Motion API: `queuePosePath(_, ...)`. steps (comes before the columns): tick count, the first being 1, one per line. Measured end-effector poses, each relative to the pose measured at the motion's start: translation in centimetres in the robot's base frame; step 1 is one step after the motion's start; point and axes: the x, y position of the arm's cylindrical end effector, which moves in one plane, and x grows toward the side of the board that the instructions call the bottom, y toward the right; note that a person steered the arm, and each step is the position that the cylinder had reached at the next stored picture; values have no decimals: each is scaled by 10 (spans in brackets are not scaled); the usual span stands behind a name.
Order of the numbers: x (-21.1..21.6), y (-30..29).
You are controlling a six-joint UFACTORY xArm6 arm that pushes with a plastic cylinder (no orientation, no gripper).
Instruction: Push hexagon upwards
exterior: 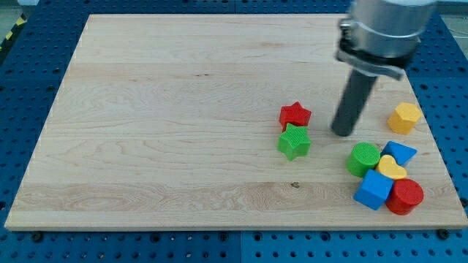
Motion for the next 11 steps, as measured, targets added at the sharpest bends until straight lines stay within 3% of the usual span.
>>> queuePosePath(2,50,62)
queuePosePath(3,43,87)
queuePosePath(6,-16,87)
queuePosePath(9,-24,110)
queuePosePath(10,2,131)
queuePosePath(11,65,138)
